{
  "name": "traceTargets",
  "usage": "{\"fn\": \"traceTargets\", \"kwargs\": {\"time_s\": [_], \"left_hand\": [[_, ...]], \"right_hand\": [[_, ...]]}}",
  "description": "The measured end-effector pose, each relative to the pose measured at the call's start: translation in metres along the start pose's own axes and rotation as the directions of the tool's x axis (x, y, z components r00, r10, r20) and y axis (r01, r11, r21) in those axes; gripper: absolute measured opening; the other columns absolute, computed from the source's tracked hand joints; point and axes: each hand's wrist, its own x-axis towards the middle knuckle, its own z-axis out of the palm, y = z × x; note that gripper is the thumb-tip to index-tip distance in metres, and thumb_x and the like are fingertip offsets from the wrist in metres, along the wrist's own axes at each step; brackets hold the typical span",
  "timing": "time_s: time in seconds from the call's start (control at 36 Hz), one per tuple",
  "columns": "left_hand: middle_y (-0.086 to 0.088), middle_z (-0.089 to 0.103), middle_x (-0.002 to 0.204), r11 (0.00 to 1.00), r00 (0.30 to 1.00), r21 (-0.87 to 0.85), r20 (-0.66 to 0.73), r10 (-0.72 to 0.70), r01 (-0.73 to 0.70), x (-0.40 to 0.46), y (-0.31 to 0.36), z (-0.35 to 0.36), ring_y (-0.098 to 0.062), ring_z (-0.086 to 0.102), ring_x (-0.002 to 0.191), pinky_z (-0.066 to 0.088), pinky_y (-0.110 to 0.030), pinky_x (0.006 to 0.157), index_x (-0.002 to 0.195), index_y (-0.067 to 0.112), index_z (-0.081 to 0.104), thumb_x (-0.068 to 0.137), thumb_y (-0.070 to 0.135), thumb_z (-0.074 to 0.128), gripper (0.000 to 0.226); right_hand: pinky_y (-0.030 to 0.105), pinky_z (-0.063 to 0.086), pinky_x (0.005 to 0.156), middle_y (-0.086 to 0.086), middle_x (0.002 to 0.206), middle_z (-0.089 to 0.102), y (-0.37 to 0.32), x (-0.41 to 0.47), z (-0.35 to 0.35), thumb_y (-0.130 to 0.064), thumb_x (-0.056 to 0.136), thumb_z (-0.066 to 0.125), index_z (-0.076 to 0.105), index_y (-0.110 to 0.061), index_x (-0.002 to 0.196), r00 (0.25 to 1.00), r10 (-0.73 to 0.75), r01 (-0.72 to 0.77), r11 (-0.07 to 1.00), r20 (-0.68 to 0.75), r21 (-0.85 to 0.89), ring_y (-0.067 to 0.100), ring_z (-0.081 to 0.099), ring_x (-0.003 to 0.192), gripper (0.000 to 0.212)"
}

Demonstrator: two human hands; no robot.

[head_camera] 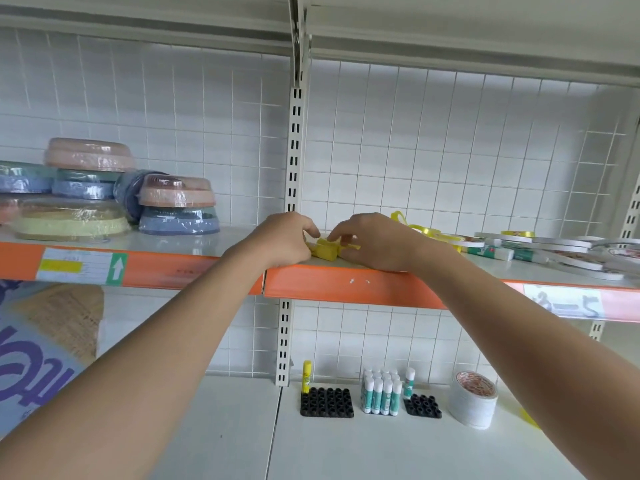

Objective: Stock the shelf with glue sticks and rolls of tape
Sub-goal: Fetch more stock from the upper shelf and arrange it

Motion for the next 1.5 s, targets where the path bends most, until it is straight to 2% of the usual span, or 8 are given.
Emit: {"fn": "traceTargets", "kwargs": {"time_s": [0.14, 0.28, 0.44, 0.72, 0.94, 1.11, 1.33, 1.5], "left_hand": [[-0.006, 0.048, 0.124, 0.996, 0.998, 0.08, 0.037, 0.043, -0.046, 0.002, 0.0, 0.0, -0.027, 0.034, 0.125, 0.034, -0.028, 0.092, 0.119, 0.031, 0.065, 0.086, 0.016, 0.057, 0.037], [0.006, 0.056, 0.108, 0.995, 0.994, 0.002, 0.045, 0.098, -0.098, 0.0, 0.004, -0.001, -0.013, 0.051, 0.1, 0.041, -0.022, 0.07, 0.104, 0.028, 0.065, 0.084, 0.008, 0.06, 0.029], [0.012, 0.057, 0.092, 0.993, 0.993, -0.048, 0.027, 0.112, -0.111, -0.002, 0.003, -0.002, -0.013, 0.056, 0.096, 0.047, -0.028, 0.083, 0.102, 0.027, 0.063, 0.082, 0.011, 0.067, 0.025], [0.006, 0.055, 0.094, 0.975, 0.977, -0.079, -0.045, 0.206, -0.209, -0.005, 0.004, -0.004, -0.015, 0.056, 0.095, 0.044, -0.026, 0.087, 0.11, 0.019, 0.07, 0.082, 0.013, 0.071, 0.028], [0.006, 0.058, 0.091, 0.94, 0.909, -0.206, -0.374, 0.183, -0.274, -0.019, 0.025, -0.009, -0.02, 0.056, 0.08, 0.041, -0.022, 0.072, 0.097, 0.02, 0.062, 0.085, 0.017, 0.069, 0.015], [0.015, 0.06, 0.081, 0.837, 0.83, -0.362, -0.529, 0.177, -0.409, -0.059, 0.072, -0.011, -0.002, 0.055, 0.073, 0.04, -0.012, 0.064, 0.096, 0.016, 0.057, 0.088, 0.02, 0.067, 0.013], [0.007, 0.068, 0.081, 0.518, 0.909, -0.747, -0.352, 0.226, -0.418, -0.122, 0.094, 0.032, -0.004, 0.062, 0.071, 0.044, -0.013, 0.062, 0.094, 0.016, 0.06, 0.09, 0.013, 0.065, 0.007], [0.008, 0.068, 0.085, 0.526, 0.96, -0.806, -0.19, 0.207, -0.273, -0.144, 0.079, 0.092, -0.009, 0.064, 0.078, 0.052, -0.031, 0.065, 0.096, 0.023, 0.062, 0.088, 0.019, 0.06, 0.009]], "right_hand": [[0.03, 0.044, 0.079, -0.006, 0.108, 0.06, 0.001, 0.0, 0.003, -0.038, 0.09, 0.055, 0.065, -0.027, 0.114, 0.992, 0.088, -0.1, 0.986, -0.095, -0.136, 0.019, 0.056, 0.107, 0.028], [0.03, 0.044, 0.076, -0.003, 0.118, 0.062, -0.004, -0.003, 0.0, -0.04, 0.089, 0.056, 0.064, -0.028, 0.113, 0.984, 0.158, -0.173, 0.949, -0.077, -0.263, 0.022, 0.059, 0.106, 0.028], [0.03, 0.039, 0.07, -0.001, 0.115, 0.061, -0.011, -0.004, -0.009, -0.027, 0.091, 0.057, 0.061, -0.026, 0.117, 0.98, 0.201, -0.186, 0.904, -0.003, -0.385, 0.023, 0.059, 0.103, 0.027], [0.035, 0.053, 0.074, 0.005, 0.099, 0.065, 0.003, -0.025, -0.016, -0.023, 0.08, 0.061, 0.07, -0.013, 0.096, 0.951, 0.248, -0.254, 0.967, -0.186, -0.008, 0.025, 0.06, 0.09, 0.021], [0.023, 0.049, 0.063, -0.005, 0.08, 0.066, 0.017, -0.058, -0.031, -0.018, 0.09, 0.055, 0.061, -0.016, 0.092, 0.82, 0.335, -0.123, 0.895, -0.463, 0.429, 0.017, 0.063, 0.073, 0.007], [0.047, 0.056, 0.079, 0.001, 0.086, 0.068, 0.005, -0.097, -0.033, -0.008, 0.087, 0.059, 0.063, -0.021, 0.096, 0.744, 0.379, 0.081, 0.767, -0.551, 0.637, 0.023, 0.068, 0.083, 0.016], [0.034, 0.054, 0.065, -0.001, 0.082, 0.065, -0.02, -0.16, -0.005, -0.012, 0.087, 0.06, 0.054, -0.024, 0.106, 0.687, 0.403, 0.234, 0.665, -0.605, 0.709, 0.023, 0.064, 0.074, 0.023], [0.028, 0.046, 0.057, -0.014, 0.08, 0.06, -0.022, -0.197, 0.056, -0.014, 0.086, 0.06, 0.045, -0.031, 0.098, 0.699, 0.431, 0.156, 0.687, -0.57, 0.71, 0.012, 0.057, 0.071, 0.025]]}}
